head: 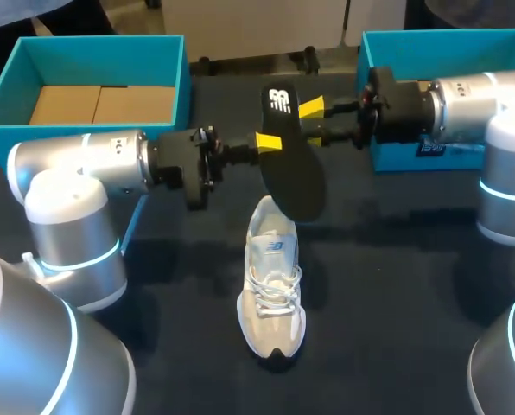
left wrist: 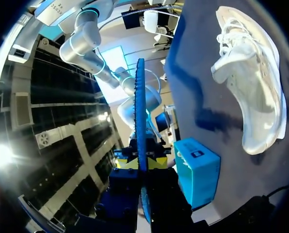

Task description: Take the shoe out of the shoebox, open the shoe tongue, remove and reinsert the insole, then place the shoe into the shoebox

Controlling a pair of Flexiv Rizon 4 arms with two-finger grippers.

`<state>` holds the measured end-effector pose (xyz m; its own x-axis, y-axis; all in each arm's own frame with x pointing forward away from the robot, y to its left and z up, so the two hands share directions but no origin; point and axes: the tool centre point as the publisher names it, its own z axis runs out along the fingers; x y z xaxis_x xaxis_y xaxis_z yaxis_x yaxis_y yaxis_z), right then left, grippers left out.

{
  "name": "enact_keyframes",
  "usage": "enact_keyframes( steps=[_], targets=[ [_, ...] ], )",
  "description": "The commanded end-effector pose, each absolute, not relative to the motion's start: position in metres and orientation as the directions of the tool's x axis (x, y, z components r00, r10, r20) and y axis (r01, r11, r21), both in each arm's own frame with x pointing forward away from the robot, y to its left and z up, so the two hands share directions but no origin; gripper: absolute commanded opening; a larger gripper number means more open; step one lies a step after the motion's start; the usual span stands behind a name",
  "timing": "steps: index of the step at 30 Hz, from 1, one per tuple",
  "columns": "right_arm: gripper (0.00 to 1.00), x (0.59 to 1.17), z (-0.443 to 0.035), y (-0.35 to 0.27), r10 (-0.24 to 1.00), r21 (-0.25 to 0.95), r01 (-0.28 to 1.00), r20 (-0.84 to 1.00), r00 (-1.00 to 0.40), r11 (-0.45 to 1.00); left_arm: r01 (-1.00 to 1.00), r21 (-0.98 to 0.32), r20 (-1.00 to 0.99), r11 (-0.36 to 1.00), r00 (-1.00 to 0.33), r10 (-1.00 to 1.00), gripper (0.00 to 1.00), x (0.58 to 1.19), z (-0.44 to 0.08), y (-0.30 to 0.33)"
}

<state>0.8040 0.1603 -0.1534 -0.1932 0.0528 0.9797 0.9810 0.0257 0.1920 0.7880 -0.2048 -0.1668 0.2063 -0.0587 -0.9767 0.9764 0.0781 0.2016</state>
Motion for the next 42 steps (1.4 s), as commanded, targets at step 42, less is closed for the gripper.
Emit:
enact_keyframes(
  steps=[42],
  targets=[
    [1.00,0.776,-0.157,0.135,0.075,0.192,0.980,0.978,-0.196,0.054,0.355,-0.917,-0.370,-0.183,-0.927,0.054,0.00,0.799,-0.155,-0.147]
  ],
)
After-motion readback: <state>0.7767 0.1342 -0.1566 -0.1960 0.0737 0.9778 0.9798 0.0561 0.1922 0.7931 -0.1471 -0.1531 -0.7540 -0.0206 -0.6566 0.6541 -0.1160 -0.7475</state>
